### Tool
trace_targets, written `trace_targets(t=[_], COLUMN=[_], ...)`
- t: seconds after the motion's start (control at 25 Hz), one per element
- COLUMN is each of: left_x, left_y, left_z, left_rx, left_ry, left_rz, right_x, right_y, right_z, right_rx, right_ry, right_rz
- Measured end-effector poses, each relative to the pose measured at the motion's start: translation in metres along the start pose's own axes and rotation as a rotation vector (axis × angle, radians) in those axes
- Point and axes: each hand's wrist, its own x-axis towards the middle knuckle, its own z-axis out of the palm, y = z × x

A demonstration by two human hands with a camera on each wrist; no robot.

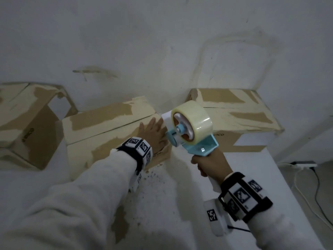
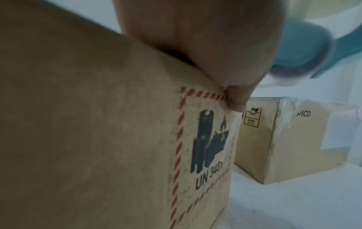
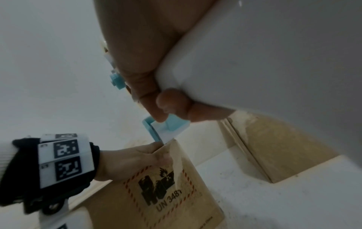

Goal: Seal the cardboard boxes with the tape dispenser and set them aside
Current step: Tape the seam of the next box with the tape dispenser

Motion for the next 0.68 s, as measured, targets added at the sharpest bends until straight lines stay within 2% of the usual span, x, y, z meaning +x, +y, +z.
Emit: trace_targets(t=[0.2,0.4,0.56,0.68], left_x=[0.001,0.001,0.005,0.01], left_y=[-0.001,-0.002,0.005,0.009], left_z=[0.005,0.003,0.002,0.005], left_rx=[0.0,-0.066,-0.239,-0.164], left_ry=[0.042,0.038,0.12,0.11], left_rz=[-0.002,0.003,-0.082,-0.141], right_x=[-0.031,-0.028,-0.017,-0.008], right_y=[0.028,0.036,0.041,0.042], right_z=[-0.02,-0.014,-0.002,0.005], right_rx=[0.078,0.049,0.023,-0.003], right_ry=[0.045,0.033,0.02,0.013], right_rz=[0.06,0.106,0.162,0.196])
